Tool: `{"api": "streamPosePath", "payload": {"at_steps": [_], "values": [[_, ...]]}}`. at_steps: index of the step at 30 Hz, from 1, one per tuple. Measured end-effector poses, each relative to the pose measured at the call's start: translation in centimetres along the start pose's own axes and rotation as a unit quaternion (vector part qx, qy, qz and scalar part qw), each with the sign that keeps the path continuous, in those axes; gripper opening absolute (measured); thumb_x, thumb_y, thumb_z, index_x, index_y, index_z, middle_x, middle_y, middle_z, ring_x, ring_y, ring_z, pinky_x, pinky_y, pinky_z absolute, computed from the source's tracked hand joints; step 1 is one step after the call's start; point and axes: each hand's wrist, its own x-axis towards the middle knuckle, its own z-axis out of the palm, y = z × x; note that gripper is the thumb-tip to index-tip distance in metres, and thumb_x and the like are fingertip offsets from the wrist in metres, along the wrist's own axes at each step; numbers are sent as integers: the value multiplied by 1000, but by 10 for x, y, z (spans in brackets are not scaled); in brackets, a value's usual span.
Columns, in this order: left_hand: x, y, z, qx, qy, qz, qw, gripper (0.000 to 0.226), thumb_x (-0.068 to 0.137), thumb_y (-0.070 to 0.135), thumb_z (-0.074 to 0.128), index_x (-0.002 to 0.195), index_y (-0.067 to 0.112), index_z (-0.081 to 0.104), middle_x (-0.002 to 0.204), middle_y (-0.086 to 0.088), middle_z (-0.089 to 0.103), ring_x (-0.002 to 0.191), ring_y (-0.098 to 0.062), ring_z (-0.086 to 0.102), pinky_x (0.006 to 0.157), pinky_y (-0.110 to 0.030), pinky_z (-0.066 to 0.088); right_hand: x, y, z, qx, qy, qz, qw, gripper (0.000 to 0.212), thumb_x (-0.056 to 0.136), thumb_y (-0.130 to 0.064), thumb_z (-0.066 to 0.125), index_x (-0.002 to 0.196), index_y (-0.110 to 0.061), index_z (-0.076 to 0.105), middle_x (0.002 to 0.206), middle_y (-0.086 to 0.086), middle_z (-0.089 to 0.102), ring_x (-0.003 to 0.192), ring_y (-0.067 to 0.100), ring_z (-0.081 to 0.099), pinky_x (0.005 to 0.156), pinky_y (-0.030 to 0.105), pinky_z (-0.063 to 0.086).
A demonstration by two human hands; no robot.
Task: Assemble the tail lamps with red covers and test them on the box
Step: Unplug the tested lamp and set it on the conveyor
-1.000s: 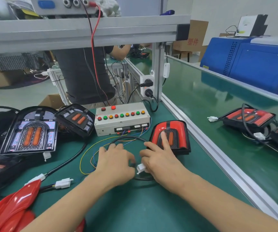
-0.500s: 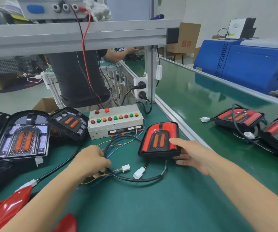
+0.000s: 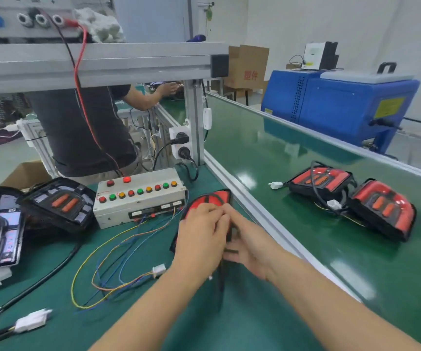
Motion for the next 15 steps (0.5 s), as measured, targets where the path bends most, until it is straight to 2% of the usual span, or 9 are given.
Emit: {"api": "streamPosePath", "payload": {"at_steps": [3, 5, 8, 11, 13, 15], "values": [[-5, 6, 5, 11, -47, 7, 999, 34, 98, 26, 44, 127, 18, 59, 137, 8, 46, 125, -13, 43, 105, -32, 32, -6, -2, -3, 28, -12, 12, 999, 42, 92, -48, 53, 122, -21, 65, 119, 9, 68, 98, 23, 64, 84, 36, 52], [-9, 10, -1, -30, -59, 22, 998, 35, 96, 26, 49, 129, 19, 57, 138, 12, 46, 127, -8, 42, 107, -22, 29, -8, -2, -6, 50, 0, 7, 999, 37, 93, -42, 55, 118, -19, 68, 117, 10, 69, 99, 24, 65, 87, 39, 54], [-18, 16, -14, -151, 6, 36, 988, 27, 89, 15, 60, 112, 28, 65, 119, 16, 61, 112, 2, 54, 98, -12, 35, -10, -8, -11, 102, 29, -10, 994, 26, 95, -33, 52, 103, -14, 68, 97, 9, 69, 79, 20, 65, 78, 37, 57], [-22, 5, -27, -189, 104, 60, 975, 32, 84, 11, 67, 100, 39, 65, 113, 20, 61, 105, 15, 50, 90, 1, 32, -14, -22, -25, 110, 42, -62, 991, 20, 96, -25, 50, 89, -14, 65, 72, 4, 69, 65, 18, 67, 71, 36, 59], [-23, -8, -35, -180, 123, 73, 973, 24, 80, 30, 67, 100, 44, 64, 116, 23, 59, 109, 14, 48, 90, -1, 33, -21, -39, -42, 95, 52, -127, 986, 33, 97, -24, 48, 76, -15, 71, 71, 4, 71, 67, 20, 69, 73, 37, 60], [-22, -24, -40, -172, 111, 71, 976, 27, 76, 46, 54, 101, 49, 62, 116, 24, 59, 109, 8, 51, 94, -13, 38, -31, -59, -61, 106, 74, -186, 974, 41, 99, -25, 46, 68, -15, 73, 78, 7, 74, 73, 23, 71, 73, 37, 61]]}}
